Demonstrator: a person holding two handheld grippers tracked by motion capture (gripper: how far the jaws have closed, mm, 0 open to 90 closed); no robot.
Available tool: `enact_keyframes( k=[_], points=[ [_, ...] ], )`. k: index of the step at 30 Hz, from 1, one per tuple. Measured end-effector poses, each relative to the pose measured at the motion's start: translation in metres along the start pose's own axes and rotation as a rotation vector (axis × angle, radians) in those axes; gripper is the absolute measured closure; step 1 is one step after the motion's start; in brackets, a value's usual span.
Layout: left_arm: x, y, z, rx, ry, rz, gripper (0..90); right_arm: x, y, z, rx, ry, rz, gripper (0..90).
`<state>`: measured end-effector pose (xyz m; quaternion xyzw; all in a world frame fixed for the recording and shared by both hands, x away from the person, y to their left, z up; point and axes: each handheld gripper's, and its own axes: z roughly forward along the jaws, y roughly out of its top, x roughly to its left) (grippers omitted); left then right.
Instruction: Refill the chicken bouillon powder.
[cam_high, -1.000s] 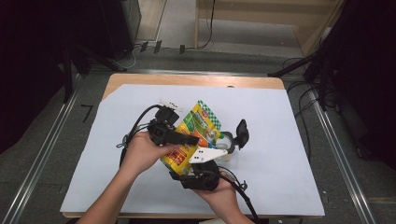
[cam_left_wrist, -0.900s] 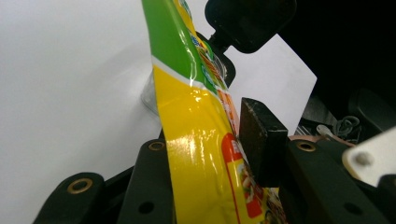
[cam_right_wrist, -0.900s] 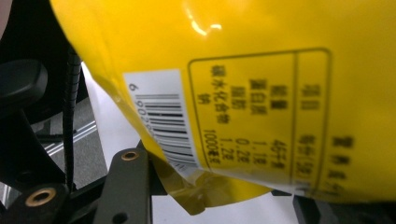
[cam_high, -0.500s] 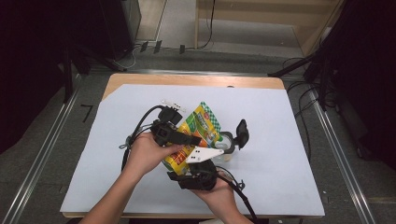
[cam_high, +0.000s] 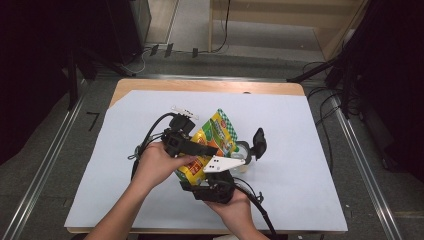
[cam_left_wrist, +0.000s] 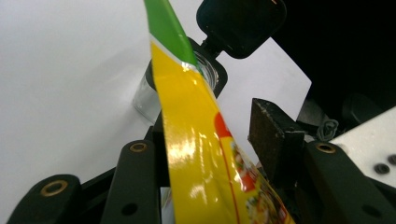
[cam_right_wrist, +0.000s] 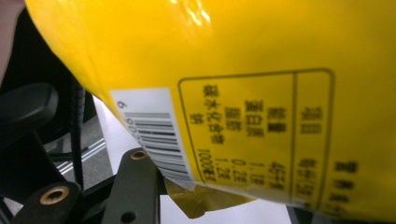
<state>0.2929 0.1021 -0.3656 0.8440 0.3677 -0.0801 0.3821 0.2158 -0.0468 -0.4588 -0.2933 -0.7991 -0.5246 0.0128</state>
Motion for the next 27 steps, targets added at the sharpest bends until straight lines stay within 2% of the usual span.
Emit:
enact_keyframes(
  k=[5, 8, 12, 19, 23, 27],
  points=[
    [-0.0032, 0.0006, -0.004, 0.032, 0.034, 0.008, 56.6, -0.0003, -0.0002, -0.0014, -0.009, 0.002, 0.007, 60.3],
    [-0.0027, 0.0003, -0.0034, 0.042, 0.045, 0.007, 60.8, -0.0015, -0.0005, -0.0013, -0.003, 0.002, 0.023, 60.3],
    [-0.0032, 0.001, -0.0028, 0.033, 0.053, 0.003, 66.8, -0.0009, -0.0008, -0.0005, 0.004, -0.001, 0.014, 60.2],
    [-0.004, 0.0032, -0.0035, 0.025, 0.073, -0.04, 72.0, 0.002, 0.002, 0.0013, 0.024, 0.002, -0.026, 57.0],
    [-0.0041, 0.0048, -0.0037, 0.028, 0.072, -0.039, 73.8, 0.0074, 0.0032, 0.0038, 0.049, -0.019, -0.081, 54.0],
    [-0.0037, 0.007, -0.001, 0.034, 0.079, -0.041, 74.2, 0.0076, 0.0034, 0.0063, 0.068, -0.031, -0.091, 53.9]
  ],
)
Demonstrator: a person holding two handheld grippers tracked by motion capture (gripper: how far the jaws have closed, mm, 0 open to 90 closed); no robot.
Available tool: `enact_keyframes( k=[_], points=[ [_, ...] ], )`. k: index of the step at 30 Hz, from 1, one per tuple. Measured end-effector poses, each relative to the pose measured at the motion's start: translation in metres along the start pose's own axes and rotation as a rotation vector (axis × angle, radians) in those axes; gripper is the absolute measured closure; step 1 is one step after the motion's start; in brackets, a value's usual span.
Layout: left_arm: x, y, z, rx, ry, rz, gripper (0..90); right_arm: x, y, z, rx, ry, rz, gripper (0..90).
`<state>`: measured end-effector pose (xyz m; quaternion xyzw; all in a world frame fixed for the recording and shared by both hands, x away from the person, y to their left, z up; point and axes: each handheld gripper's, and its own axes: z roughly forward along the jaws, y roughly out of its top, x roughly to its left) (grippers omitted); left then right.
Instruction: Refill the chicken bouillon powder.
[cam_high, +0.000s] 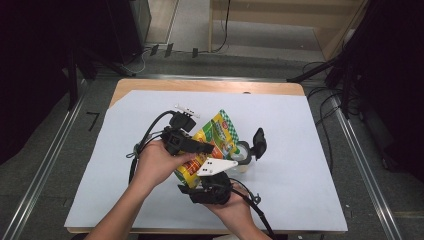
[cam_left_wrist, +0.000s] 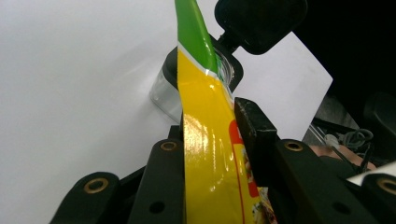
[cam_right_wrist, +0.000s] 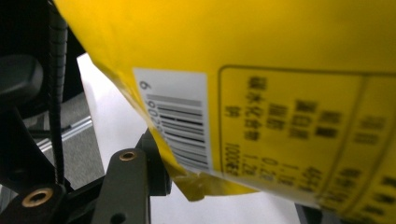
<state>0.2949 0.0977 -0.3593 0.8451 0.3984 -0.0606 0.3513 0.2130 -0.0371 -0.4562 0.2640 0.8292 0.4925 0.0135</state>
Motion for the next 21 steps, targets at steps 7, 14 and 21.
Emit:
enact_keyframes(
  k=[7, 14, 21],
  points=[
    [0.003, 0.006, 0.001, 0.016, -0.026, -0.006, 73.3, -0.001, 0.002, 0.0, -0.003, -0.007, 0.0, 57.7],
    [0.004, 0.014, -0.002, 0.003, -0.065, 0.031, 69.6, -0.001, 0.006, -0.004, -0.054, -0.001, 0.027, 58.1],
    [0.009, 0.021, -0.001, 0.014, -0.083, -0.042, 68.0, -0.003, 0.01, -0.005, -0.078, 0.024, 0.063, 58.2]
  ],
)
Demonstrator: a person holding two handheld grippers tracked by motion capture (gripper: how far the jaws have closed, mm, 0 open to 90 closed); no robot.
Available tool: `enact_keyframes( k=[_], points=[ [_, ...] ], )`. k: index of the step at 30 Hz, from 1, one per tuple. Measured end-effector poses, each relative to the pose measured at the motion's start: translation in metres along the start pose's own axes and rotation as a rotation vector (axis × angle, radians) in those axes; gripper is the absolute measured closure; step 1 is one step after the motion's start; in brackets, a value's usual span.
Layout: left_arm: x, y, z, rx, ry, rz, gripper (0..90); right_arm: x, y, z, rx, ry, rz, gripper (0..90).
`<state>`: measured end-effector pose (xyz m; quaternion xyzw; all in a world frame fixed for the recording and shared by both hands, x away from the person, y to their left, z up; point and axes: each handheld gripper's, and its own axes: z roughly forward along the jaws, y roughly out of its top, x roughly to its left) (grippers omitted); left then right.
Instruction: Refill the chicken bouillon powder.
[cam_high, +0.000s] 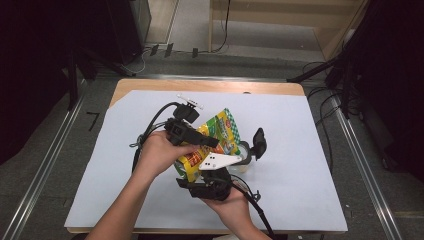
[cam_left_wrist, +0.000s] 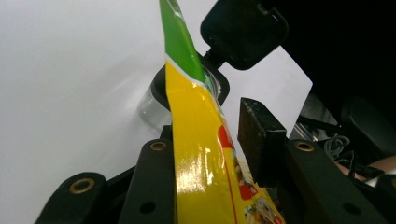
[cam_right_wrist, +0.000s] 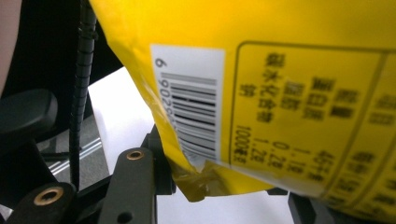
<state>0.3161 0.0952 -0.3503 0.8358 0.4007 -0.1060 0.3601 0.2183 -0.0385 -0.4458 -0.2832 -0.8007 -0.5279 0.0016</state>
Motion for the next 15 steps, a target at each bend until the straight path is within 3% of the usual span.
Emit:
enact_keyframes(
  k=[2, 5, 8, 11, 13, 15],
  points=[
    [0.0015, 0.0015, -0.0009, 0.002, -0.004, -0.008, 68.1, 0.0, 0.0016, 0.0007, -0.004, 0.004, 0.013, 58.3],
    [-0.0003, 0.0017, -0.0019, 0.009, 0.036, 0.003, 67.2, -0.0006, 0.0037, 0.0036, -0.015, 0.017, 0.031, 58.4],
    [-0.0017, -0.0013, -0.0018, 0.002, 0.043, 0.038, 65.2, -0.0006, 0.0034, 0.0071, -0.015, 0.023, 0.036, 58.5],
    [-0.0047, -0.0054, 0.0017, -0.019, 0.035, 0.084, 56.7, -0.0013, 0.0025, 0.007, -0.013, 0.019, 0.034, 58.7],
    [-0.0064, -0.0063, 0.0031, -0.029, 0.051, 0.07, 57.7, -0.0025, 0.0007, 0.0068, -0.014, 0.015, 0.035, 58.8],
    [-0.005, -0.0051, 0.0029, -0.029, 0.059, 0.016, 63.7, -0.0025, -0.0007, 0.0063, -0.015, 0.016, 0.033, 58.8]
  ],
)
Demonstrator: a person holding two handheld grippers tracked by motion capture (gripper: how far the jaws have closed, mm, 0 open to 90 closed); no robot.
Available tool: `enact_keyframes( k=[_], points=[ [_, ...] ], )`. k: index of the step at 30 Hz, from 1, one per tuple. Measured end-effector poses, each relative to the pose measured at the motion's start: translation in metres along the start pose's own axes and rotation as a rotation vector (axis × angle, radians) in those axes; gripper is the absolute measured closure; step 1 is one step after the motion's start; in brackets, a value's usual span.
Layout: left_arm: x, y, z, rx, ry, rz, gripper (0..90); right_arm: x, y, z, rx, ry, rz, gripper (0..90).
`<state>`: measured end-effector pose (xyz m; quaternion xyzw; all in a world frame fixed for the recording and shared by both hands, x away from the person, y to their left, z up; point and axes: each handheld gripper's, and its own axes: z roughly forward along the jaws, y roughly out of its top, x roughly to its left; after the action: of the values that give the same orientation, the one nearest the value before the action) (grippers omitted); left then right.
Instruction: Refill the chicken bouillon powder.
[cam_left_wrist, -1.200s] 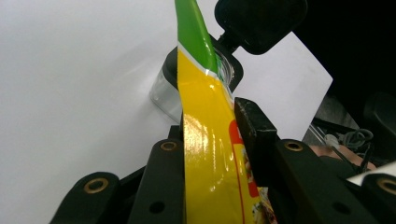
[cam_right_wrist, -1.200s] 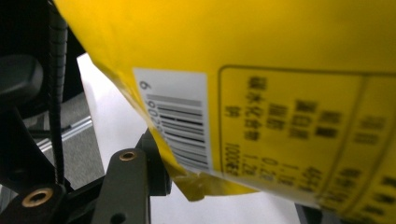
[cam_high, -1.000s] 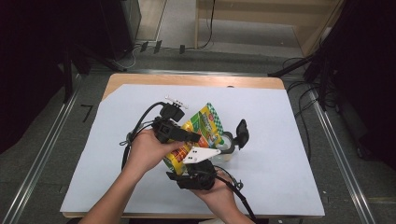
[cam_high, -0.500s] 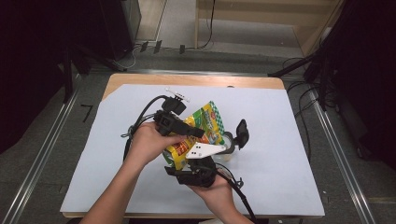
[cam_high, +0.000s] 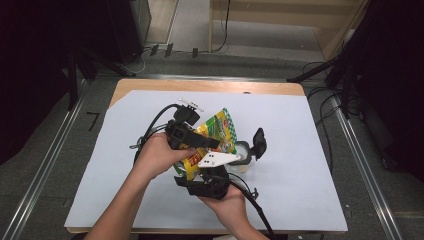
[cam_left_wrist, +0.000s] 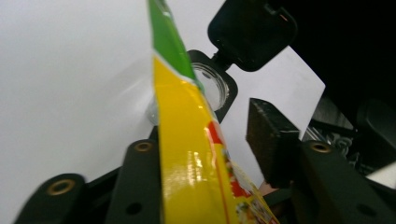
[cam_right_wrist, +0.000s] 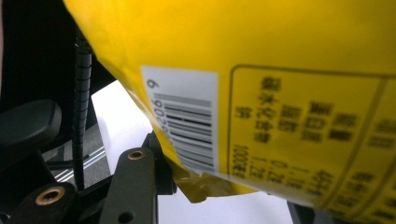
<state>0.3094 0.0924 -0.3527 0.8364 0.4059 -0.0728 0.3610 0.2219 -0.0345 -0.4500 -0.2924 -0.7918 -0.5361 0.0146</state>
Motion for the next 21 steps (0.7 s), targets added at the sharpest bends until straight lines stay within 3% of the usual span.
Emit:
enact_keyframes(
  k=[2, 3, 12, 17, 21],
  points=[
    [0.0033, 0.002, -0.0012, 0.005, -0.005, -0.067, 72.0, 0.0004, -0.0008, -0.0007, 0.003, -0.007, -0.022, 58.7],
    [0.0043, 0.0021, -0.0017, 0.003, -0.011, -0.072, 76.3, 0.0015, -0.0009, -0.0009, 0.005, -0.017, -0.039, 58.4],
    [0.0033, 0.0034, 0.0015, 0.007, 0.022, -0.049, 83.3, 0.0029, -0.0024, 0.0029, 0.042, -0.007, -0.064, 55.8],
    [0.0034, 0.0037, 0.0017, 0.002, 0.022, -0.056, 83.8, 0.0064, -0.0025, 0.0035, 0.062, -0.051, -0.136, 58.0],
    [0.0029, 0.0041, 0.0013, -0.006, 0.019, -0.05, 82.7, 0.0064, -0.0019, 0.003, 0.057, -0.049, -0.13, 58.3]
  ],
)
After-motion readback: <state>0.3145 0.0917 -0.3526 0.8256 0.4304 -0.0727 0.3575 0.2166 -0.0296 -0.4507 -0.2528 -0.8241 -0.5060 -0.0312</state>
